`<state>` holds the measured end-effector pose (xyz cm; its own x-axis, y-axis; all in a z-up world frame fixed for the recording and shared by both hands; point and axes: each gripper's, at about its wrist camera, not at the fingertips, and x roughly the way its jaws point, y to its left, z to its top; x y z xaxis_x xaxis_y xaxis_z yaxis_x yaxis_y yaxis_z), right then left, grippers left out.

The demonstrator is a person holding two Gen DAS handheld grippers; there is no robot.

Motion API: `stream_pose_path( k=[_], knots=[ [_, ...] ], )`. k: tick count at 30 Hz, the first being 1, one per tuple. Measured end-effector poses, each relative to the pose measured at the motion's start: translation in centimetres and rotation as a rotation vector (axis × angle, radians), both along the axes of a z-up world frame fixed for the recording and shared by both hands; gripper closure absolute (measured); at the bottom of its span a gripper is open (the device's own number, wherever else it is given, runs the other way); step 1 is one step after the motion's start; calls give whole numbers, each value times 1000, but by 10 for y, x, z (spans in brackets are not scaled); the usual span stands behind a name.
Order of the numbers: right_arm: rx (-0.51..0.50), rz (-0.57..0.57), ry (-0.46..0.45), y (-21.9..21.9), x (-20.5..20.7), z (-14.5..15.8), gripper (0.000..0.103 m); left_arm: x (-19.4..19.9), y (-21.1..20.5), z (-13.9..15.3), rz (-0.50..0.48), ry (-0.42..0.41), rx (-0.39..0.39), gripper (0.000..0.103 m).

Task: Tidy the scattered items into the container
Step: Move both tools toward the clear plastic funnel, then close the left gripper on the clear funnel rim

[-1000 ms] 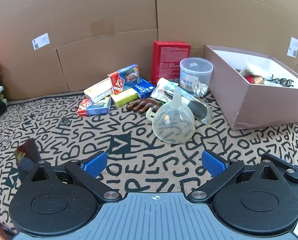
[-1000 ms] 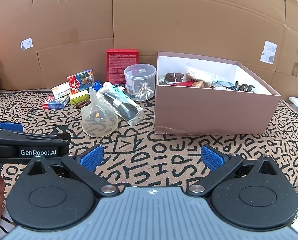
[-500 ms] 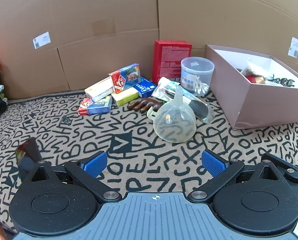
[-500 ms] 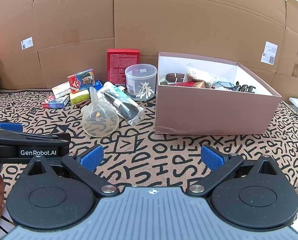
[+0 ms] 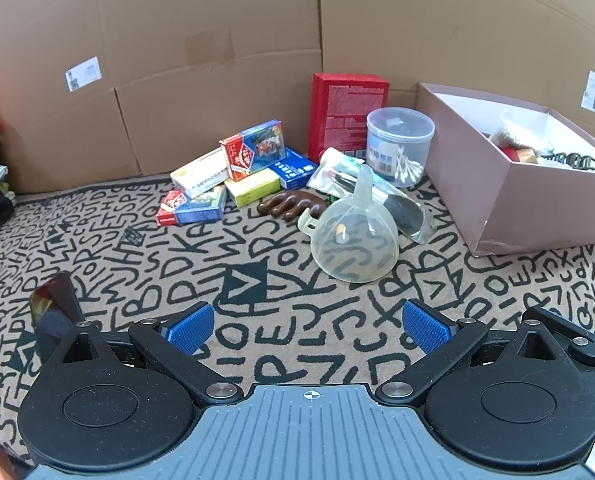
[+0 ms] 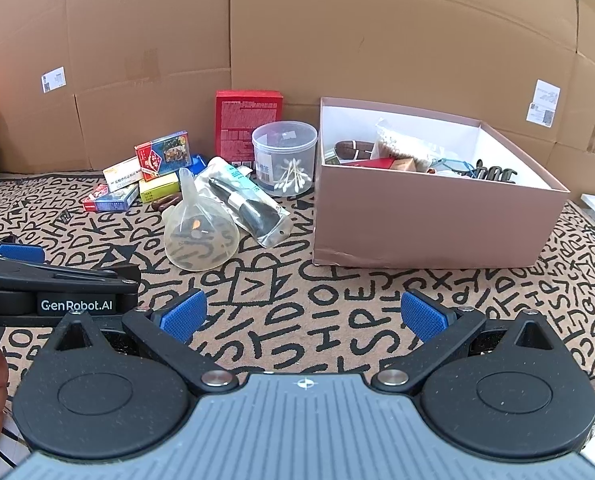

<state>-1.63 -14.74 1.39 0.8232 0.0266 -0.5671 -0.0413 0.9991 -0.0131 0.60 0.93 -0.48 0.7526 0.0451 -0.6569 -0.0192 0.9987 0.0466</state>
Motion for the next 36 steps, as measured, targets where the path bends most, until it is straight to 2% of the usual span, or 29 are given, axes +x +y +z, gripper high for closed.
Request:
stream_pose_path(
  k=[20,30,33,36],
  knots=[
    [-1,38,60,13,34,-14,0,31,16,-19,33,59,-1,0],
    [49,114,63,19,66,-33,0,60,35,-35,50,87,-24,0],
    [67,137,56,23,76,-39,0,70,36,-35,26,82,-35,0],
    [37,171,63,30,88,-49,0,80,36,-35,-2,76,-49,0]
  ],
)
